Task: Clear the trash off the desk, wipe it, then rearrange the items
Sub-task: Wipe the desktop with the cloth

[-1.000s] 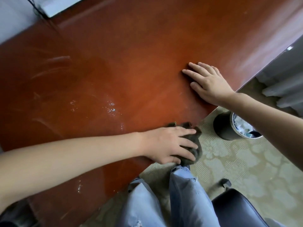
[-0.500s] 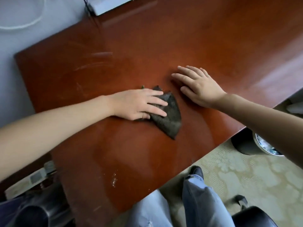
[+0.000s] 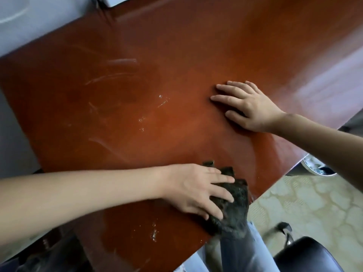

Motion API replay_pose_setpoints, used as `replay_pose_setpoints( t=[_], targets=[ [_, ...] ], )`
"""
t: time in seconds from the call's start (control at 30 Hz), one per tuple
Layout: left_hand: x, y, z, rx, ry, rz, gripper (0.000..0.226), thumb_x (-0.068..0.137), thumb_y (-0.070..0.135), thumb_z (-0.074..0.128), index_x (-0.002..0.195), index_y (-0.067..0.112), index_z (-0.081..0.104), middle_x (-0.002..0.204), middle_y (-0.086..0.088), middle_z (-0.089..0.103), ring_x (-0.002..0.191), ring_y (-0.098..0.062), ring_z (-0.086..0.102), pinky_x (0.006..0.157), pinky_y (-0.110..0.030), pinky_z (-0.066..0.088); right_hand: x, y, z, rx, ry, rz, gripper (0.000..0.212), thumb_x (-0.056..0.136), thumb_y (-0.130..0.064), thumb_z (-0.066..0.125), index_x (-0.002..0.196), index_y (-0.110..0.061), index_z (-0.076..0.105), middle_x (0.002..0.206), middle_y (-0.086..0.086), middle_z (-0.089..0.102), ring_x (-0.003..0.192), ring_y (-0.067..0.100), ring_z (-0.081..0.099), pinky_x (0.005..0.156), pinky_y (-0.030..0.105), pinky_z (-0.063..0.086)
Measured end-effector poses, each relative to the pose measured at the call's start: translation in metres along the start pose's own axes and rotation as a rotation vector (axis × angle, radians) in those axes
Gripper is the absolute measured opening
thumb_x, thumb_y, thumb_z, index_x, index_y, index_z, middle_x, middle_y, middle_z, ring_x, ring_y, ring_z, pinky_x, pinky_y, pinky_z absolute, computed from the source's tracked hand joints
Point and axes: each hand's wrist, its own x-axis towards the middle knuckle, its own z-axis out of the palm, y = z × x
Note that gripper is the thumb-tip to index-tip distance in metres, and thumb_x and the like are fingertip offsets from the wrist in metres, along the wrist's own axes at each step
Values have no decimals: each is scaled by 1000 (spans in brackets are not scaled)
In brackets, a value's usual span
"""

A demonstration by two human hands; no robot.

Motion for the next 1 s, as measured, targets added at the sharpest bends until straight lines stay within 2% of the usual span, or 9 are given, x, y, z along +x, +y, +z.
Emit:
replay_pose_setpoints(
  t=[0.13, 0.27, 0.4, 0.47, 0.57, 0.7, 0.8, 0.9, 1.0],
  targets=[
    [-44, -68, -30, 65, 84, -144, 31, 89, 32, 45, 107, 26, 69, 122, -6, 62, 120, -37, 50, 97, -40, 42, 1, -1, -1, 16, 4, 12, 51, 87, -42, 34, 136, -30, 42, 147, 1, 38, 133, 30, 34, 105, 54, 23],
    [-120, -145, -67, 175, 157, -638, 40, 90, 37, 39, 116, 22, 65, 134, -6, 53, 130, -35, 40, 99, -46, 39, 2, -4, -1, 32, 31, 30, 50, 85, -39, 37, 133, -30, 44, 144, 2, 41, 131, 29, 35, 104, 52, 24],
    [-171, -173, -73, 165, 275, -1027, 34, 96, 25, 47, 127, 15, 57, 144, -5, 41, 139, -31, 25, 107, -49, 28, 6, -13, -4, 48, 67, 57, 49, 81, -36, 39, 128, -26, 47, 138, 5, 46, 126, 32, 39, 101, 49, 28],
    [-167, -160, -72, 152, 284, -1043, 34, 95, 25, 49, 124, 11, 59, 142, -8, 43, 137, -36, 27, 107, -48, 26, 14, -21, -4, 28, 91, 60, 48, 83, -35, 39, 128, -22, 49, 135, 7, 48, 123, 32, 40, 100, 49, 29],
    [-150, -113, -61, 128, 218, -824, 42, 90, 39, 43, 115, 15, 66, 134, -13, 52, 128, -47, 37, 105, -49, 27, 42, -36, -3, 7, 116, 92, 48, 89, -36, 32, 132, -20, 47, 139, 6, 46, 125, 32, 38, 102, 52, 31],
    [-128, -45, -33, 132, 118, -576, 42, 92, 46, 34, 117, 30, 64, 136, -5, 52, 130, -42, 38, 103, -51, 31, 88, -52, 0, 20, 71, 176, 56, 90, -44, 20, 141, -27, 36, 148, 4, 34, 135, 32, 29, 108, 54, 25],
    [-129, -60, -32, 204, 78, -507, 40, 91, 43, 35, 118, 31, 63, 133, -4, 55, 127, -38, 43, 100, -48, 38, 110, -51, 1, -4, 35, 196, 54, 91, -41, 23, 144, -31, 29, 152, 1, 27, 138, 29, 22, 111, 51, 18],
    [-145, -90, -44, 216, 148, -670, 41, 90, 41, 37, 116, 28, 64, 131, -4, 56, 125, -38, 46, 96, -48, 43, 122, -47, -6, 44, 106, 208, 51, 91, -35, 32, 141, -27, 35, 148, 3, 34, 134, 30, 26, 109, 48, 20],
    [-176, -127, -61, 181, 247, -961, 38, 94, 38, 40, 124, 25, 60, 142, -2, 46, 136, -32, 32, 102, -42, 37, 138, -47, -14, 65, 162, 193, 49, 91, -32, 35, 139, -22, 39, 145, 6, 39, 131, 31, 30, 108, 47, 23]
  ],
)
